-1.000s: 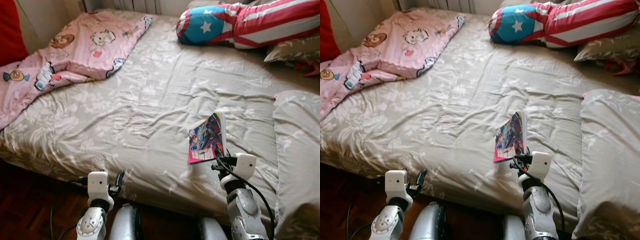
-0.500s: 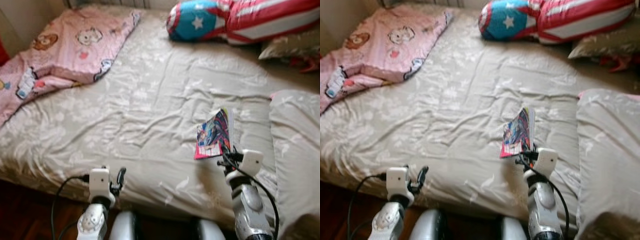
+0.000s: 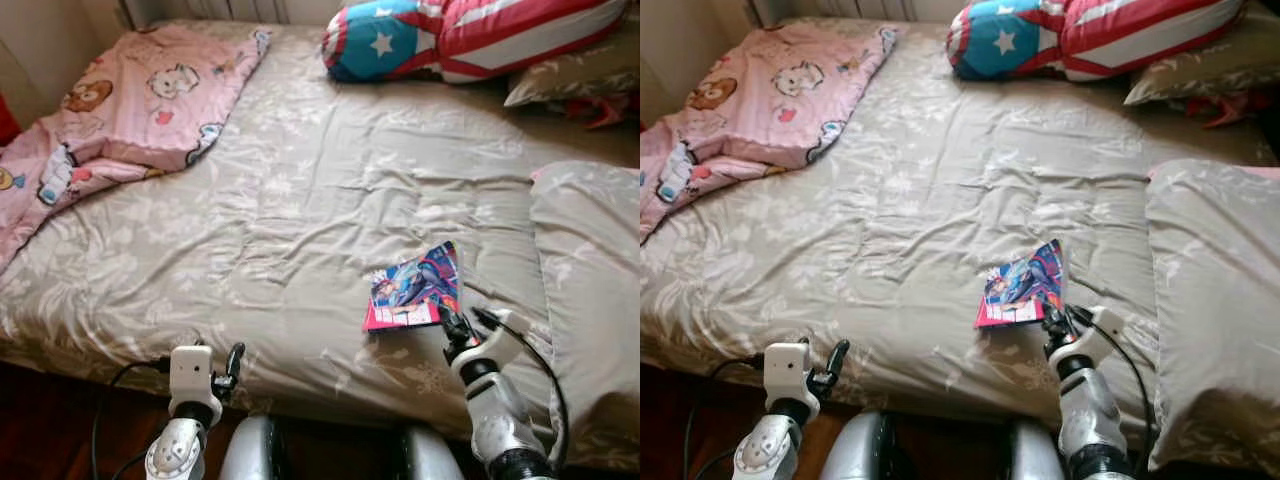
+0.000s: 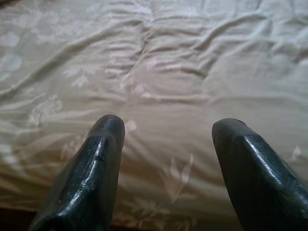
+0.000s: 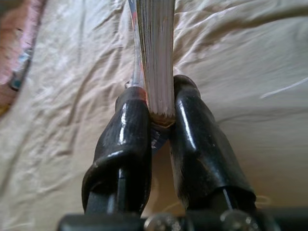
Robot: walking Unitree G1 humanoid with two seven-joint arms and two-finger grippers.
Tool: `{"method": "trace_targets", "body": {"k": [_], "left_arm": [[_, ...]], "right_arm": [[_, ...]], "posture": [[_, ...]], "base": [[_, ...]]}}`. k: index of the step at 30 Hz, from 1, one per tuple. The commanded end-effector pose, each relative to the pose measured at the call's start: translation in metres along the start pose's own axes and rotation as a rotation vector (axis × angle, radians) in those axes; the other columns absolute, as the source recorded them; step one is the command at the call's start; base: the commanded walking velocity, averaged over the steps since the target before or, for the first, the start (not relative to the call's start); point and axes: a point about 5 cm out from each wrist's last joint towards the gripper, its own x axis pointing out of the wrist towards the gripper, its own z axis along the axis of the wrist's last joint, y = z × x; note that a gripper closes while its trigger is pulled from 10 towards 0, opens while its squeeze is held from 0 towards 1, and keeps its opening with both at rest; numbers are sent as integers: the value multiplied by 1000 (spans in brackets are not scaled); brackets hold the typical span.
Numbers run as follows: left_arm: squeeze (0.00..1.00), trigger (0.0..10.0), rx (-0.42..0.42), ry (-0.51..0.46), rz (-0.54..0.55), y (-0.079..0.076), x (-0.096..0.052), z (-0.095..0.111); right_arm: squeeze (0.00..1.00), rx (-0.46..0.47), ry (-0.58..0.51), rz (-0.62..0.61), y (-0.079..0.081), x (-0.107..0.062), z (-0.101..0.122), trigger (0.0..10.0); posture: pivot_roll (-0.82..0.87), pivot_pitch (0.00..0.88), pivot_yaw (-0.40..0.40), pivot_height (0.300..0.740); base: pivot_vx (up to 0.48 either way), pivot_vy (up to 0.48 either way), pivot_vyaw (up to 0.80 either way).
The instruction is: Clean up the room
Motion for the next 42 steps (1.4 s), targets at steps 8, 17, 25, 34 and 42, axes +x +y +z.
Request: {"method": "trace_targets", "body": {"k": [8, 17, 25, 34, 42], "left_arm": [[0, 10000, 35, 30, -20, 8, -13, -1], [0, 10000, 64, 54, -31, 15, -29, -2], [0, 10000, 76, 81, -44, 17, -39, -2], [0, 10000, 78, 95, -51, 17, -41, -1], [0, 10000, 70, 99, -55, 13, -38, -1]], "right_arm": [[0, 64, 56, 17, 0, 8, 2, 10000], [0, 12, 114, -166, -20, 0, -4, 10000], [0, -3, 97, -242, -31, -5, 0, 10000], [510, 16, 98, -295, -42, -16, -9, 10000], [541, 24, 94, -337, -49, -23, -11, 10000]], "posture": [[81, 276, 90, 637], [129, 317, 121, 637], [129, 340, 138, 637], [124, 345, 143, 637], [115, 332, 136, 637]], "base": [[0, 0, 0], [0, 0, 0], [0, 0, 0], [0, 0, 0], [0, 0, 0]]}}
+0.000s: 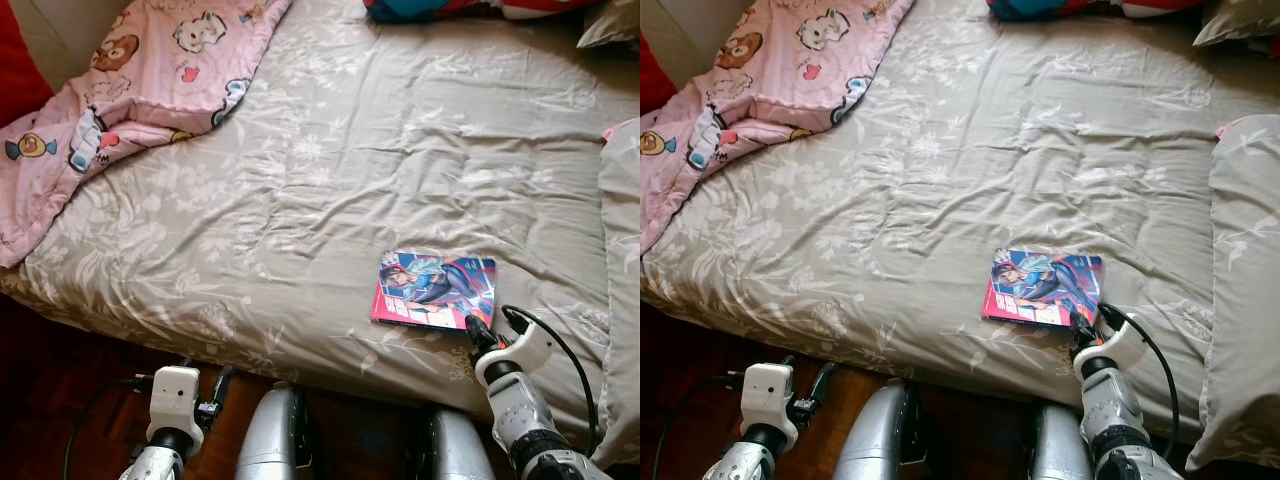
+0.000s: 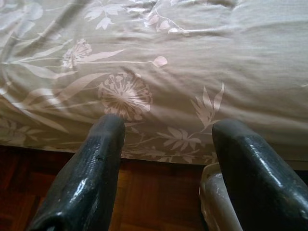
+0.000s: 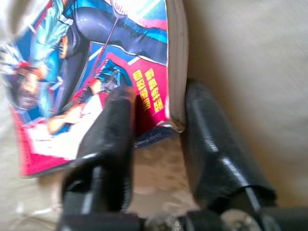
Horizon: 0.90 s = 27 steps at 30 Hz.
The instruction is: Clean up the room
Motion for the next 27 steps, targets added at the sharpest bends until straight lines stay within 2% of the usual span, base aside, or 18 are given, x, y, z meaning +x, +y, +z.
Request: {"method": "trace_targets", "body": {"k": [1, 10, 11, 12, 13, 16, 20, 21, 24, 27], "left_arm": [[0, 10000, 2, 41, 1, 1, -5, -8], [0, 10000, -13, 31, -2, -5, 8, -6], [0, 10000, -19, 32, -4, -8, 13, -7], [0, 10000, -20, 33, -5, -10, 15, -7], [0, 10000, -24, 39, -7, -12, 18, -9], [0, 10000, -25, 43, -7, -12, 20, -11], [0, 10000, -51, 91, -6, -22, 33, -21], [0, 10000, -51, 91, -6, -22, 33, -21], [0, 10000, -80, 138, 23, -23, 43, -28], [0, 10000, -102, 160, 52, -19, 47, -30]], "right_arm": [[541, 1, 35, -45, -11, -6, -11, 10000], [490, -12, 12, -86, -17, -6, -3, 10000], [376, -28, 2, -94, -18, -6, 0, 10000], [345, -30, 0, -96, -18, -6, 1, 10000], [20, -43, -6, -93, -18, -6, 3, 10000], [20, -52, -7, -91, -18, -6, 3, 10000], [0, -217, 17, -28, -15, -9, -6, 10000], [0, -217, 17, -28, -15, -9, -6, 10000], [0, -315, 11, 25, -10, -12, -13, 10000], [0, -346, 9, 42, -8, -12, -16, 10000]], "posture": [[115, 332, 136, 637], [105, 287, 129, 637], [88, 264, 122, 637], [83, 260, 121, 637], [72, 244, 113, 637], [68, 239, 111, 637], [26, 175, 77, 637], [26, 175, 77, 637], [10, 132, 51, 637], [-1, 110, 37, 637]], "base": [[0, 0, 0], [0, 0, 0], [0, 0, 0], [0, 0, 0], [0, 0, 0], [0, 0, 0], [0, 0, 0], [0, 0, 0], [0, 0, 0], [0, 0, 0]]}}
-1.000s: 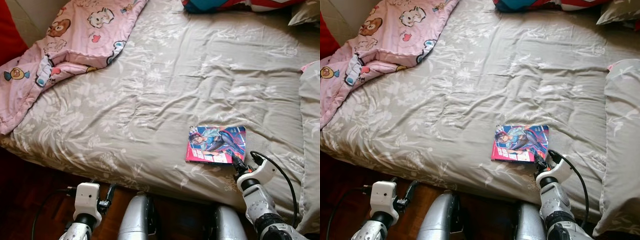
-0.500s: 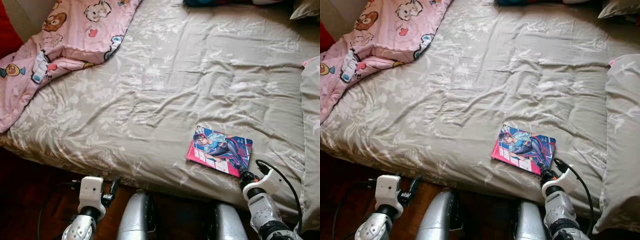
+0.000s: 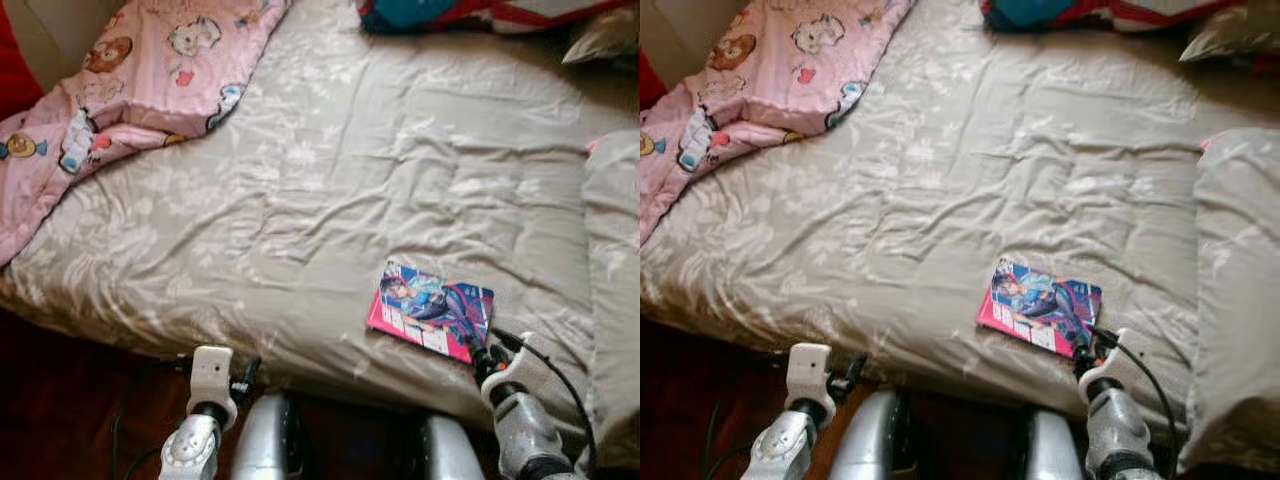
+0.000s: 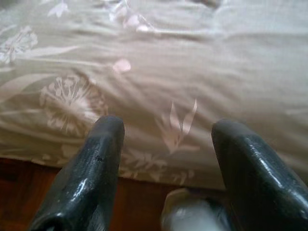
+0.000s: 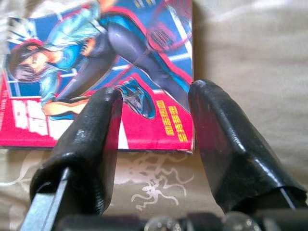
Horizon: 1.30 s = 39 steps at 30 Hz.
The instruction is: Clean up the room
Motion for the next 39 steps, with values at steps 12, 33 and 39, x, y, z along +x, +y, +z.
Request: {"method": "trace_targets", "body": {"k": [12, 33, 39], "left_arm": [[0, 10000, -47, 236, 135, 18, -11, -44], [0, 10000, -55, 500, 209, 22, -55, -98], [0, 10000, -44, 480, 213, 32, -47, -89]], "right_arm": [[0, -120, 114, 9, -2, -11, -26, 10000], [0, -149, 498, -229, -71, -85, -100, 10000], [0, -170, 485, -199, -63, -75, -96, 10000]], "posture": [[-29, 33, -9, 637], [29, 0, -17, 702], [21, 0, -33, 740]], "base": [[0, 0, 0], [0, 0, 0], [0, 0, 0]]}}
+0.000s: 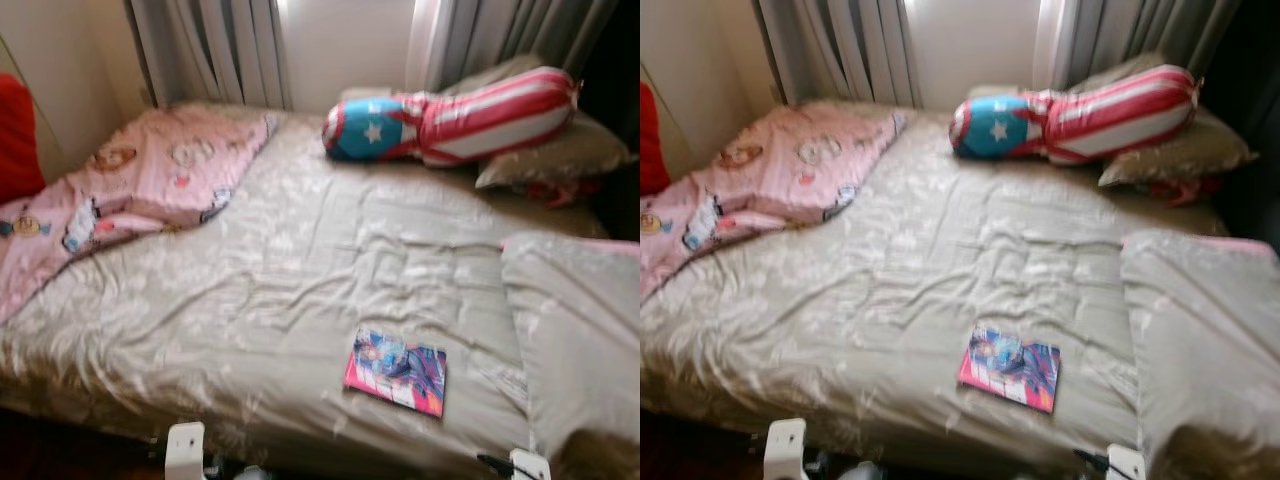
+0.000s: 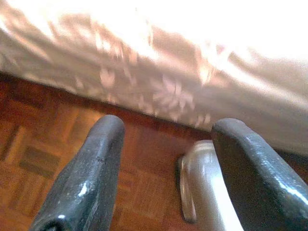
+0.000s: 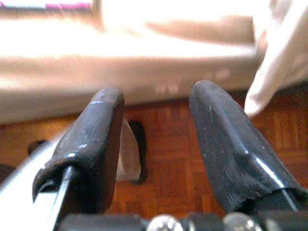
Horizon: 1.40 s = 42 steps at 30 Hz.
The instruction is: Clean up the room
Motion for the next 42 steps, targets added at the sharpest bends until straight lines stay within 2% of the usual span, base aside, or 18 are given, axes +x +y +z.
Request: {"method": "trace_targets", "body": {"k": [1, 8, 10, 18, 30, 34, 42], "left_arm": [[0, 10000, 1, 20, 10, 4, -1, -3], [0, 10000, -22, 43, 48, 14, -2, -8], [0, 10000, -9, 67, 36, 19, -3, -11], [0, 10000, -15, 84, 34, 26, -4, -13], [0, 10000, 16, 137, 12, 22, -6, -22], [0, 10000, 8, 132, 5, 15, -5, -20], [0, 10000, 35, 132, -8, 13, -3, -17]], "right_arm": [[0, -28, 10, 27, 5, 0, -3, 10000], [0, -89, 50, 52, 10, -1, -14, 10000], [0, -72, 52, 33, 10, -2, -19, 10000], [0, -95, 73, 33, 10, -3, -23, 10000], [0, -104, 50, 20, 4, -3, -17, 10000], [0, -128, 65, 30, 2, -5, -22, 10000], [0, -86, 76, 19, 4, -5, -26, 10000]], "posture": [[18, 0, -35, 740], [4, 0, -3, 740], [-14, 0, 23, 740], [-13, 0, 16, 740], [14, 0, 7, 740], [15, 0, 15, 740], [7, 0, 34, 740]], "base": [[0, 0, 0], [0, 0, 0], [0, 0, 0], [0, 0, 0], [0, 0, 0], [0, 0, 800], [0, 0, 0]]}}
